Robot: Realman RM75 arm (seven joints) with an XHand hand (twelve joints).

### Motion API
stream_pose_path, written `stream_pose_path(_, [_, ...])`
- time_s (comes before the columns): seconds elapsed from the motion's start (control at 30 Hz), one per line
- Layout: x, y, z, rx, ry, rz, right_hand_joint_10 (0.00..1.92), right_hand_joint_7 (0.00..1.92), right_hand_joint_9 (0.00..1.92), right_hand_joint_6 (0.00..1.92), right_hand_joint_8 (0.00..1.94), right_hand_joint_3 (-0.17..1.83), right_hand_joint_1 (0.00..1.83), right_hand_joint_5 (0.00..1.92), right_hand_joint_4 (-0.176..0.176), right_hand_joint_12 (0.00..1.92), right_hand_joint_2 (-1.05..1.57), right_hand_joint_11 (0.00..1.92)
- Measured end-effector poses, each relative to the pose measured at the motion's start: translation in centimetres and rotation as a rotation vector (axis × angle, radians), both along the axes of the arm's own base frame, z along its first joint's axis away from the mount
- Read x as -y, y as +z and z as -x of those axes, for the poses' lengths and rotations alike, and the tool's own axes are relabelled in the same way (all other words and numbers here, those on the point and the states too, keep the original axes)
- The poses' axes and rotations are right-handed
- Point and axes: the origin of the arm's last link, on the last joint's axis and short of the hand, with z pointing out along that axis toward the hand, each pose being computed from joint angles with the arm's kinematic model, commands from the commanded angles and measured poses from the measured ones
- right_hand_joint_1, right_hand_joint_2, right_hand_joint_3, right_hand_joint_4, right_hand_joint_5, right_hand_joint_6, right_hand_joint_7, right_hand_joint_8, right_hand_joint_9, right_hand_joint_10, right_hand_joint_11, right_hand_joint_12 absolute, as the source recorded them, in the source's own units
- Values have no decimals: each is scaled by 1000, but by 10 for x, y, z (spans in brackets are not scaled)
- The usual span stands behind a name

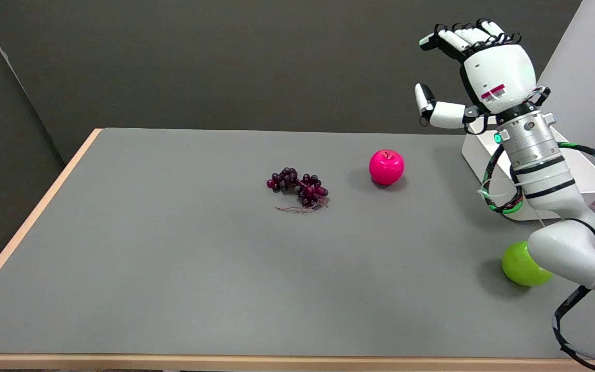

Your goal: Pick up the red apple.

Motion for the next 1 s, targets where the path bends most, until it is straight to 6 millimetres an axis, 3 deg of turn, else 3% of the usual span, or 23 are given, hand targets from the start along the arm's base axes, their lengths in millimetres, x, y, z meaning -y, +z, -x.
stream_pose_path(0.53, [-12,10,10,17,-20,-26,982,521,489,781,621,949,481,378,154,1398,678,298])
stream_pose_path(1.0, [-24,-10,18,90,-76,-95,933,483,425,661,523,915,467,335,122,1329,674,229])
